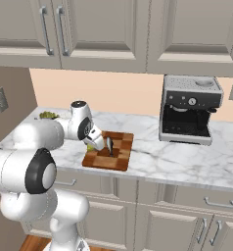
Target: Retrieve a lemon from the fridge and place it on the cutting board with the fish.
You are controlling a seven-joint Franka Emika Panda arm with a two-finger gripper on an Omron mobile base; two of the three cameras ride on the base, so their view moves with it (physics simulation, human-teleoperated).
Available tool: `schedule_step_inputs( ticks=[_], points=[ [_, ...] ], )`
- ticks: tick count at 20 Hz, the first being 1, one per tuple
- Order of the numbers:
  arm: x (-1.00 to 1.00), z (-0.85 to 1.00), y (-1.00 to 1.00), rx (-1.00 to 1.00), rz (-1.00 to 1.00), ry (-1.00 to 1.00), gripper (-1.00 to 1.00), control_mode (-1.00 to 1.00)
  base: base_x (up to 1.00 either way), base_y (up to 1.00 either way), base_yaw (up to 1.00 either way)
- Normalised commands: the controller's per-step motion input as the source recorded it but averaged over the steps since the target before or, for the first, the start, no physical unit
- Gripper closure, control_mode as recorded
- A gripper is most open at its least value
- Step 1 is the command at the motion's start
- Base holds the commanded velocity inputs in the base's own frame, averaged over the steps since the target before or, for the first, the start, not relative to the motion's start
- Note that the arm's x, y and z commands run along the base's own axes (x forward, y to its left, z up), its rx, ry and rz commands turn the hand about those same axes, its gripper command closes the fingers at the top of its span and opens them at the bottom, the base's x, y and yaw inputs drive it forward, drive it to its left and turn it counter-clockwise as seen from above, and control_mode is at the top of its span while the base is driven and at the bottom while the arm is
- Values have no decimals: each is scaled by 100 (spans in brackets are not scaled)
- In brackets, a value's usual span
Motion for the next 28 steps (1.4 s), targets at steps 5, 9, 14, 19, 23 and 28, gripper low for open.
schedule_step_inputs(
  ticks=[5, 9, 14, 19, 23, 28],
  points=[
    [22, -24, 0, 0, -14, 11, 100, -100, 0, 0, 0],
    [0, -25, 0, 0, -12, -1, 100, -100, 0, 0, 0],
    [0, -32, -4, 0, -12, -9, 100, -100, 0, 0, 0],
    [0, -25, -10, 0, -10, -6, 100, -100, 0, 0, 0],
    [0, -26, -12, 0, -8, -5, 100, -100, 0, 0, 0],
    [2, -31, -1, 0, -3, -2, 100, -100, 0, 0, 0]
  ],
)
